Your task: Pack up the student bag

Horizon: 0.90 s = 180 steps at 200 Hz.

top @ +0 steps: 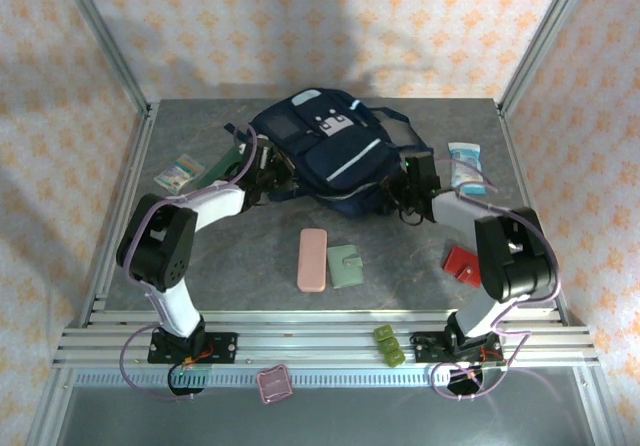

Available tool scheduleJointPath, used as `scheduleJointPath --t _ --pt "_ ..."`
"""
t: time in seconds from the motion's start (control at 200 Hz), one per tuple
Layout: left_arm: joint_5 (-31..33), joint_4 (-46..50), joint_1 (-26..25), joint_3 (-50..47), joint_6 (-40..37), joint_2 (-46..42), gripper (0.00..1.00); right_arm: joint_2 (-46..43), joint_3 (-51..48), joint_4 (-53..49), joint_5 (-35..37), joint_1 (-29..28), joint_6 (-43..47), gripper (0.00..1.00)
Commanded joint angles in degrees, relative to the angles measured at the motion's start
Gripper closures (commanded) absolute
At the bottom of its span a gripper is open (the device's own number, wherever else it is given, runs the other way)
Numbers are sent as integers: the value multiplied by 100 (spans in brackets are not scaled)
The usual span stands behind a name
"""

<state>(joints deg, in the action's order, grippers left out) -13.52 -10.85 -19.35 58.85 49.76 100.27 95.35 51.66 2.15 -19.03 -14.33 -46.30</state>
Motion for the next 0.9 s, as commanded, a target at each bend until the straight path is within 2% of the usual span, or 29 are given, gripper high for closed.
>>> scheduleJointPath --t 0.0,0.175,0.32,0.601,0.741,0.896 --pt "-331 -545 -321 -196 296 -411 100 483 775 112 269 86 204 66" --pt "-300 -971 -678 -476 664 -593 100 1382 1948 -486 357 105 430 64" --pt "-144 -1119 -871 -589 833 -519 100 1337 2170 -1021 746 88 674 56" --pt "-109 -1569 -898 -705 1226 -425 100 -549 1233 -1716 1734 -297 1228 50" --pt "-142 -1547 -912 -614 1351 -497 100 -1614 286 -1258 1415 -823 1475 59" --pt "-257 -1373 -921 -425 1412 -545 100 -2307 -778 -7 871 -1611 1755 65"
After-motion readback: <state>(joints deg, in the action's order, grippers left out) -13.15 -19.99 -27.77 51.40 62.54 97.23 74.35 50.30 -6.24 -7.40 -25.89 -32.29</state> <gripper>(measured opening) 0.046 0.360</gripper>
